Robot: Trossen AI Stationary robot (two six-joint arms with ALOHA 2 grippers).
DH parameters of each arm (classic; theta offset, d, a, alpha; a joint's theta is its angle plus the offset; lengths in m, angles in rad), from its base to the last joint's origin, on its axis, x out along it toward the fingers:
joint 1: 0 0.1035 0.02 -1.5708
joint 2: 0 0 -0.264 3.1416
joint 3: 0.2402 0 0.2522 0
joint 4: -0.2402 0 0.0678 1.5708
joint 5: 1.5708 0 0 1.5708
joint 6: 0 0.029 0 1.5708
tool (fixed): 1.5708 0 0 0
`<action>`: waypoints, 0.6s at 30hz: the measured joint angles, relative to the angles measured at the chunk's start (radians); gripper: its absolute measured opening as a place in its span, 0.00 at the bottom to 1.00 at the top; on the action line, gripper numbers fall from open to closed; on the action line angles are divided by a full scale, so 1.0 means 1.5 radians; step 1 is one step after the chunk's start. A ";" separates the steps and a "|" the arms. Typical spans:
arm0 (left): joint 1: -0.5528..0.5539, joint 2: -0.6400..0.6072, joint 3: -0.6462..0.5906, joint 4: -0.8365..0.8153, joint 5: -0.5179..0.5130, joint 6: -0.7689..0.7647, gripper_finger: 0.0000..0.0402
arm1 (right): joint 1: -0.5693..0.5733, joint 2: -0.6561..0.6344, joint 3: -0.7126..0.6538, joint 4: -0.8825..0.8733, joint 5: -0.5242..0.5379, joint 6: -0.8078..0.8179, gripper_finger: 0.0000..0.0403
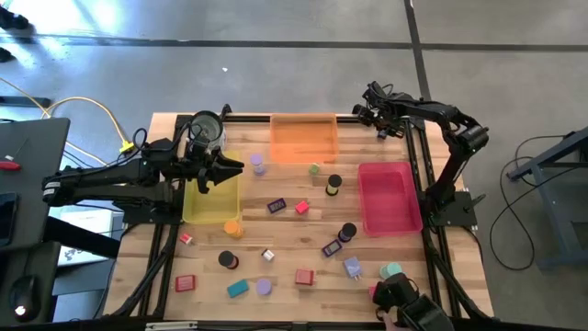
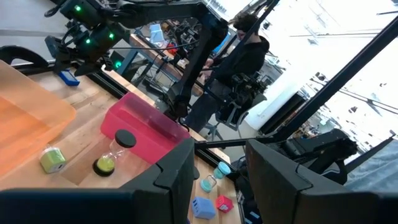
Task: Pick & Place Office items
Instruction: Put the blue block in the red bin
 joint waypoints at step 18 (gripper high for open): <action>-0.001 0.000 0.000 0.000 0.004 0.000 0.35 | -0.017 -0.005 0.000 -0.037 0.037 -0.029 0.70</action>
